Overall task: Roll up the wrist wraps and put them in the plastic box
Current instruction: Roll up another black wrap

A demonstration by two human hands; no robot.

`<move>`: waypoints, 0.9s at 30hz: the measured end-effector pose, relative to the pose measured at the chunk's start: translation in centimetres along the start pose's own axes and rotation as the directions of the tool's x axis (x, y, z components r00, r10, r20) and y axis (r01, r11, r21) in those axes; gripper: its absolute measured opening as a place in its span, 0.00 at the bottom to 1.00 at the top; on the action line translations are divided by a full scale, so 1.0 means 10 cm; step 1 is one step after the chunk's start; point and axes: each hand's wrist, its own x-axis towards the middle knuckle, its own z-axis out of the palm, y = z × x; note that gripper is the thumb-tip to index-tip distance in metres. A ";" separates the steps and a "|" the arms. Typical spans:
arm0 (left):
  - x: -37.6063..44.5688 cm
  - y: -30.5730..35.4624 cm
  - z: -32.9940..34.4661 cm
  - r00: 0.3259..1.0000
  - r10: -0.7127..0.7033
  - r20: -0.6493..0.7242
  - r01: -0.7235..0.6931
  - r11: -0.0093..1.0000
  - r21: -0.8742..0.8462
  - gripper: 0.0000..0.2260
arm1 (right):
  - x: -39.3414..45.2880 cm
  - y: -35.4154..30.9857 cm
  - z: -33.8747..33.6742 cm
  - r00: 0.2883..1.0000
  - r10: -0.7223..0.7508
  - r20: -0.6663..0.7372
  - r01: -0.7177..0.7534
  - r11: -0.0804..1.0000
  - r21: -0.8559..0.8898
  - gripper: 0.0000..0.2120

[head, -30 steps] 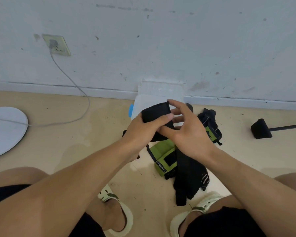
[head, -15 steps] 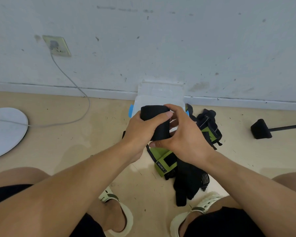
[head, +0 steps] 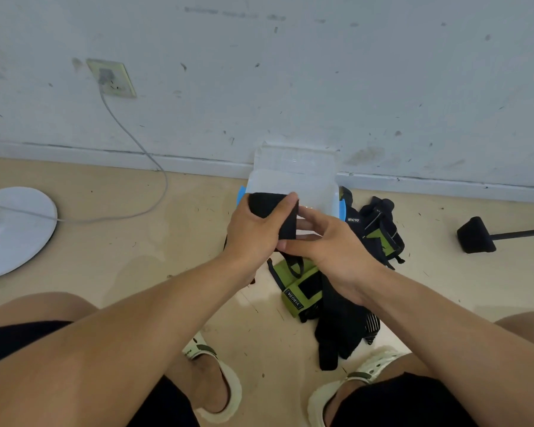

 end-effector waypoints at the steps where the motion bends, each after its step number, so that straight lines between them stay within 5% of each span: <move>1: -0.01 0.00 -0.01 1.000 0.014 0.024 -0.015 0.999 0.050 0.17 | 0.02 0.02 0.00 1.000 0.017 -0.012 -0.017 1.000 0.018 0.25; 9: 0.05 -0.12 -0.09 0.939 -0.222 0.262 0.220 0.975 0.037 0.32 | 0.17 0.18 0.13 0.992 0.109 -0.058 -0.108 0.994 0.015 0.15; 15: 0.22 -0.21 -0.26 0.929 -0.245 0.279 0.275 0.959 -0.074 0.15 | 0.36 0.28 0.18 0.974 0.196 -0.118 -0.202 0.978 -0.044 0.33; 20: 0.37 -0.28 -0.39 0.915 -0.237 0.328 0.270 0.961 -0.058 0.13 | 0.42 0.28 0.17 0.974 0.216 -0.069 -0.215 0.976 0.026 0.28; 27: 0.46 -0.43 -0.37 0.950 -0.235 0.204 0.251 0.966 -0.056 0.14 | 0.50 0.21 0.27 0.970 0.234 -0.065 -0.234 0.972 0.002 0.20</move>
